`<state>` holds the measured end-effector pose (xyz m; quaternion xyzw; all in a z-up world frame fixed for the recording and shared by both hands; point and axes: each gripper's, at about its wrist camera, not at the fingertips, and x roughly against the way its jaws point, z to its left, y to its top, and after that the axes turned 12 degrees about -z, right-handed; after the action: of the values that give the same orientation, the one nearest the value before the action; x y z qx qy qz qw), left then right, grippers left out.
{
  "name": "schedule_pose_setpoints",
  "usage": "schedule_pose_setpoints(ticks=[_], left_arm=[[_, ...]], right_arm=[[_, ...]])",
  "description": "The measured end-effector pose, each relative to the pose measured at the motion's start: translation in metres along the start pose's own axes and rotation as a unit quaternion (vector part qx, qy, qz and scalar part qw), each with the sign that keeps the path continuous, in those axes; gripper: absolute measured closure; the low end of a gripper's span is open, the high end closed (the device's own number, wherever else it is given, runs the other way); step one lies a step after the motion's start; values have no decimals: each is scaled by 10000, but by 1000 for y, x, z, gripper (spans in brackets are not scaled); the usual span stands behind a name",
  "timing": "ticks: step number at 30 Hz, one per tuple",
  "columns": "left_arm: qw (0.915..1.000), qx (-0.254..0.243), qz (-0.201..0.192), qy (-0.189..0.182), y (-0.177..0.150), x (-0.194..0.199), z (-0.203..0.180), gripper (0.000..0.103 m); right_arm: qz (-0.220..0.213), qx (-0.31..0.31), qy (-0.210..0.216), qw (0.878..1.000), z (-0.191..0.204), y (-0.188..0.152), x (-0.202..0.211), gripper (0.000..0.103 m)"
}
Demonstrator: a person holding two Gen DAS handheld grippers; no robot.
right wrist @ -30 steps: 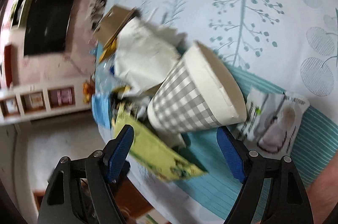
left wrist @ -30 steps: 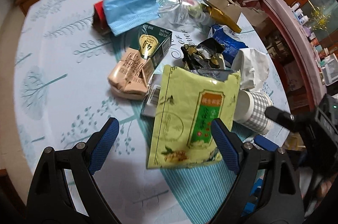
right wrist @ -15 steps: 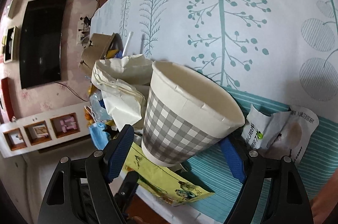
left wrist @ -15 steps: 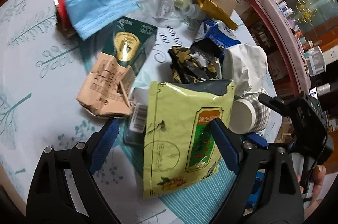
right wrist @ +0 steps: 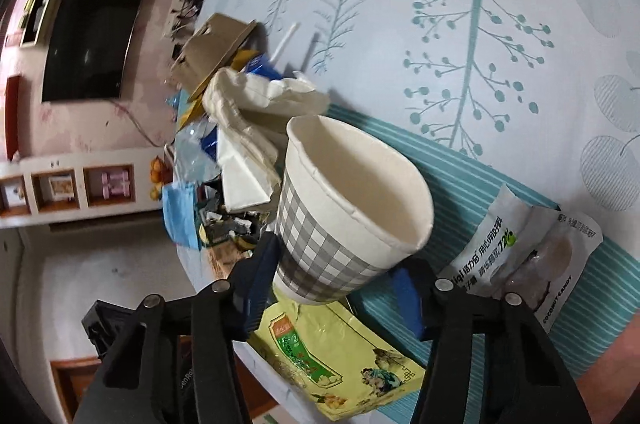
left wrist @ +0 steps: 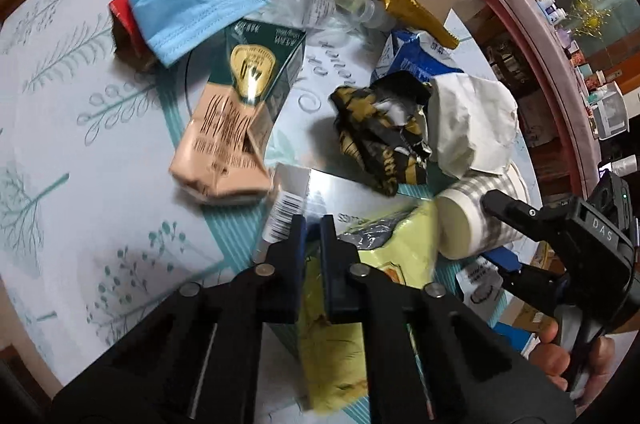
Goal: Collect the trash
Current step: 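Close the right gripper on the checked cup rim while the left gripper grasps the bag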
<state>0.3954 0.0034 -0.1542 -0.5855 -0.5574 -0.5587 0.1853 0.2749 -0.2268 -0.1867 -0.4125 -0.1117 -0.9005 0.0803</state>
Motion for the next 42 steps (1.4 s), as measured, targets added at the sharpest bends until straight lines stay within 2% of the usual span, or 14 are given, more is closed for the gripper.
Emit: schedule_pose_setpoints(ticks=[5, 9, 10, 11, 13, 14, 21, 25, 35, 42], left_arm=[[10000, 87, -29, 27, -11, 16, 2, 101], [9986, 430, 213, -226, -27, 21, 10, 97], [9981, 508, 262, -249, -31, 20, 14, 87], [9976, 574, 300, -252, -35, 20, 16, 67], [9971, 676, 272, -201, -44, 23, 21, 40], [9970, 719, 224, -198, -48, 26, 22, 37], [9948, 917, 314, -297, -73, 32, 31, 37], [9923, 1099, 321, -477, -83, 35, 42, 37], [9893, 1006, 569, -890, -97, 35, 70, 37], [9882, 981, 610, -1006, -110, 41, 85, 37]], right_arm=[[53, 489, 72, 9988, 20, 1, -4, 54], [117, 682, 91, 9976, 25, -1, -7, 56], [130, 711, 98, 9973, 19, -8, -4, 57], [153, 758, 108, 9969, 15, -18, 3, 58], [180, 811, 118, 9965, 9, -21, 7, 58], [199, 858, 132, 9960, 7, -23, 7, 58], [284, 1205, 197, 9921, 8, -35, 12, 59], [339, 1417, 212, 9891, 13, -41, 10, 59], [473, 1822, 293, 9817, 15, -57, 12, 59], [644, 2108, 343, 9748, 19, -71, 12, 59]])
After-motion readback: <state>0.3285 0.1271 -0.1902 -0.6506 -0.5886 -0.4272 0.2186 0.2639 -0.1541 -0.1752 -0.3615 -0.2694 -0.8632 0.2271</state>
